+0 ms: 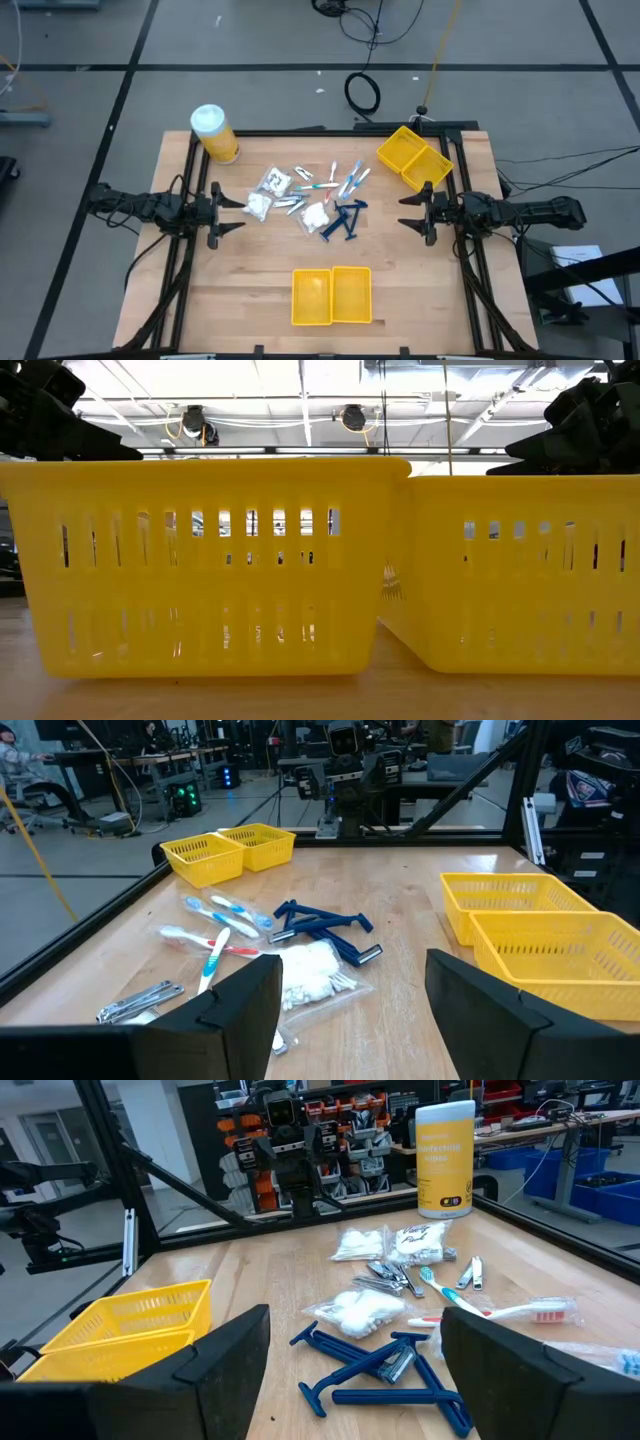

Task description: Pick & Place Travel size toiletries

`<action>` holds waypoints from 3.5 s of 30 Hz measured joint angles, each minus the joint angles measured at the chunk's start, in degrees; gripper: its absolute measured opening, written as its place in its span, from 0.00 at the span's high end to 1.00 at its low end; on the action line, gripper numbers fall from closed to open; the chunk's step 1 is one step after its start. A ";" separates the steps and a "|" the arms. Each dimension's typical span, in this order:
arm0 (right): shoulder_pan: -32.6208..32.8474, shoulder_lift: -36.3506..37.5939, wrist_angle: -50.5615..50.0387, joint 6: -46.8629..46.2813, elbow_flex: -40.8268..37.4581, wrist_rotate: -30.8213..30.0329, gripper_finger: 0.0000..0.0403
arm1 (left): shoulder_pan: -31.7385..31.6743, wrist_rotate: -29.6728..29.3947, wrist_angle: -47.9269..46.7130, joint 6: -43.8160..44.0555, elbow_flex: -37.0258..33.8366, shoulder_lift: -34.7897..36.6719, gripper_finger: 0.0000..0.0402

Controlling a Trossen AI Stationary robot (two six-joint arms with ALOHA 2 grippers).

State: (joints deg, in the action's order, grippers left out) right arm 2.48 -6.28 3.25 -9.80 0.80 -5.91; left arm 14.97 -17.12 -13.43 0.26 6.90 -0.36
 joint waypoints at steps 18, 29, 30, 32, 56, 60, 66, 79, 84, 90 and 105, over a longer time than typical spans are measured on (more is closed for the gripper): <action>-0.01 0.00 0.00 0.00 0.01 0.00 0.31 | -0.01 0.02 0.00 -0.01 -0.02 0.00 0.39; -0.01 0.00 0.00 0.00 0.01 0.01 0.31 | -0.01 0.02 0.00 0.01 -0.02 0.00 0.39; -0.02 0.00 0.02 -0.01 0.01 0.01 0.31 | 0.00 0.01 0.00 0.00 -0.02 0.00 0.39; -0.02 0.00 0.00 0.00 0.02 0.00 0.31 | 0.01 0.01 0.00 -0.01 -0.02 0.00 0.39; -0.02 0.00 0.00 0.00 0.02 0.00 0.31 | -0.05 -0.64 0.26 -0.33 -0.02 0.00 0.39; -0.02 0.00 0.00 0.00 0.02 0.02 0.31 | -0.33 -7.96 2.77 -6.49 -0.04 0.00 0.39; -0.01 0.00 0.00 -0.02 0.00 0.00 0.31 | -0.32 -9.99 3.78 -11.88 -0.04 0.00 0.39; 0.00 0.00 0.00 0.00 0.02 0.00 0.31 | -0.32 -9.96 10.02 3.17 -0.04 0.00 0.39; 0.00 0.00 0.00 0.00 0.02 0.02 0.31 | -0.32 -9.92 10.67 4.32 -0.04 0.00 0.39; -0.01 0.00 0.00 -0.01 0.00 0.01 0.31 | -1.38 -15.76 8.14 20.39 0.07 -3.20 0.39; -0.02 -0.02 0.00 -0.01 0.01 0.01 0.31 | -12.58 -5.41 -21.80 41.64 21.73 -44.33 0.39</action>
State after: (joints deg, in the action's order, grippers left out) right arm 2.46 -6.31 3.25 -9.81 0.81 -5.90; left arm 2.39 -22.54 -35.23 41.90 28.63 -44.69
